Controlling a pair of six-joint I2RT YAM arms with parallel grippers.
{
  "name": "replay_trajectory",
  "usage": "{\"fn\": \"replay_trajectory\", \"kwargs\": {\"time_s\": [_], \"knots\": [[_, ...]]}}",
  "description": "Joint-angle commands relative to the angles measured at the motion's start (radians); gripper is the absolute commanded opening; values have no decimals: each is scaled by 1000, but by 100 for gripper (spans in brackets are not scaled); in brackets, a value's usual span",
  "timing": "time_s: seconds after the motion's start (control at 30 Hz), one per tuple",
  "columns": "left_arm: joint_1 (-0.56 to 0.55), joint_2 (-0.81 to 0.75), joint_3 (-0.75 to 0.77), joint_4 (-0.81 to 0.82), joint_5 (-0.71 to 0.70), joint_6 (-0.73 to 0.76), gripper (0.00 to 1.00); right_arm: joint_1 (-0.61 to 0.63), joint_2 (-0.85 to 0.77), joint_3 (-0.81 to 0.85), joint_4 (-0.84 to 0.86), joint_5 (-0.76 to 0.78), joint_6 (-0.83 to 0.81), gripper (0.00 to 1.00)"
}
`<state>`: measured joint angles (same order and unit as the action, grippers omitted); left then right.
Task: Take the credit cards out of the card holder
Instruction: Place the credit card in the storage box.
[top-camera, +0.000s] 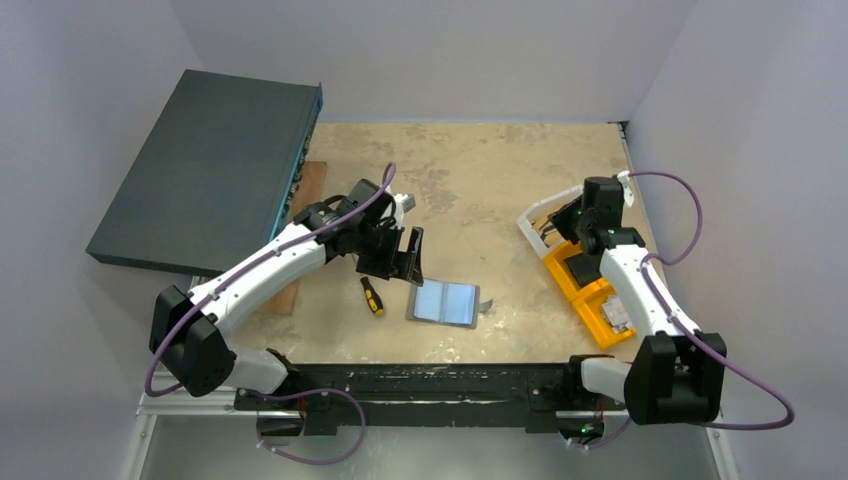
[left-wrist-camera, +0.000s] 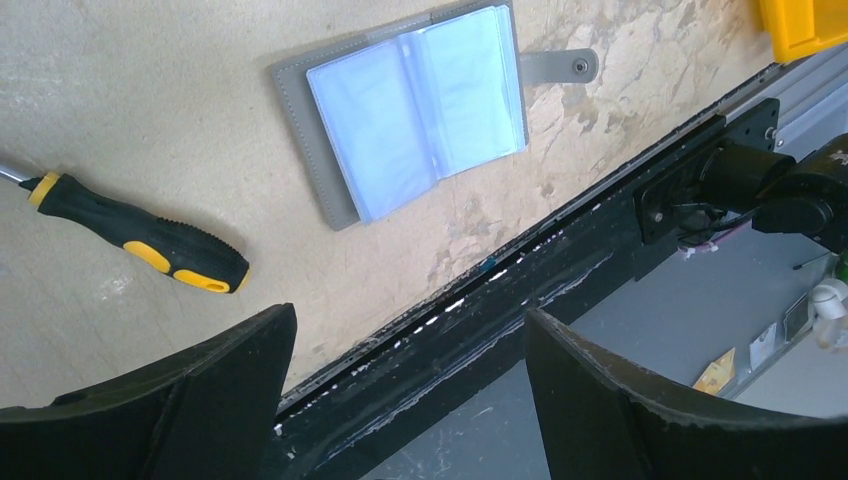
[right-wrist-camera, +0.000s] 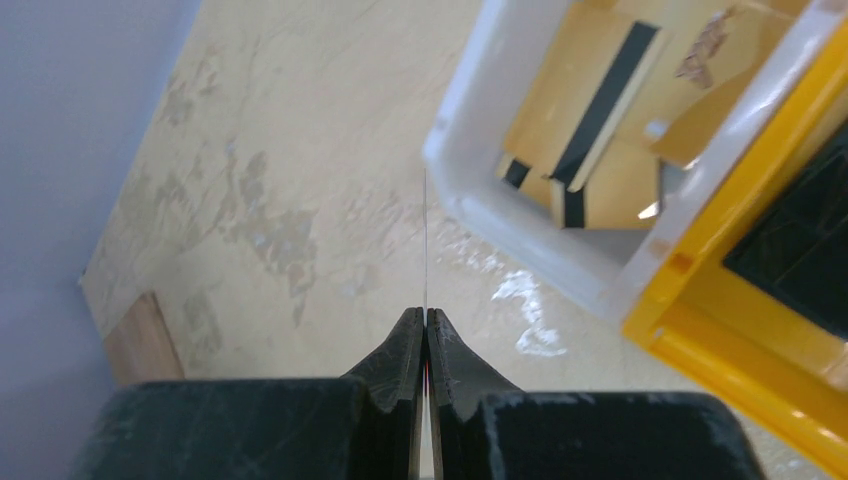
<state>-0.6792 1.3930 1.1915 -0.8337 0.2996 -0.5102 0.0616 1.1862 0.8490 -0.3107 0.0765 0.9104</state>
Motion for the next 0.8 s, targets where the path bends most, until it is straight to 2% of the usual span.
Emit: {"fn": "replay_trajectory", "kwargs": {"time_s": [0.0,0.2,0.77], "knots": [[16,-47,25,-1,20,37,84,-106,42,19,77,-29,-26,0],[16,-64,14,-6,31,46,84,-172,128,15,151,-57,-31,0],[18,-128,-23,-16,15,35,84,-182,400,80,304,-108,7,0]]}}
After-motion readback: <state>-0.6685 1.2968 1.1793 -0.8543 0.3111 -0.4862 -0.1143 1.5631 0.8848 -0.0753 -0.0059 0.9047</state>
